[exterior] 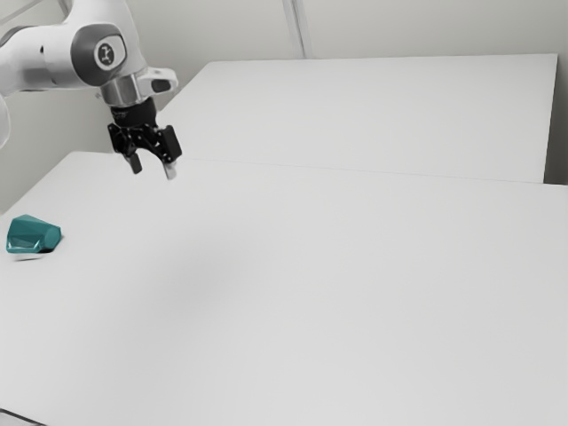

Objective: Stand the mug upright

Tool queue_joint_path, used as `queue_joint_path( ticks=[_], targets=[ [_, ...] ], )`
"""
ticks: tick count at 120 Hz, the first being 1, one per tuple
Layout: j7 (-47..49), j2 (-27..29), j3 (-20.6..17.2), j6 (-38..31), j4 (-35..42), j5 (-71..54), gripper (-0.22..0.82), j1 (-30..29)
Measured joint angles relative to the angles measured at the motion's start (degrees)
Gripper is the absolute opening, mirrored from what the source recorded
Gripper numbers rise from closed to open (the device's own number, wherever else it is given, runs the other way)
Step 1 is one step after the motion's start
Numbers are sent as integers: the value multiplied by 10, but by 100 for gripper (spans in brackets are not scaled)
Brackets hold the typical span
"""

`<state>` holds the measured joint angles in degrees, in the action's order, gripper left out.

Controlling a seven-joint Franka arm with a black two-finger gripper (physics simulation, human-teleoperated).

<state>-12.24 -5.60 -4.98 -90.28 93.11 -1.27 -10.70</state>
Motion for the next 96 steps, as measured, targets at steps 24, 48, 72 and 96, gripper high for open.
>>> queue_joint_path(
  ticks=[24, 48, 72, 96],
  targets=[
    [-31, 27, 38, -98, 50, 0, 60, 1],
    [-66, 22, 45, -185, 101, 34, 60, -135],
    [-150, 30, 43, -239, 160, 129, 60, -307],
    [-265, 12, 21, -237, 162, 211, 60, -415]
  ],
)
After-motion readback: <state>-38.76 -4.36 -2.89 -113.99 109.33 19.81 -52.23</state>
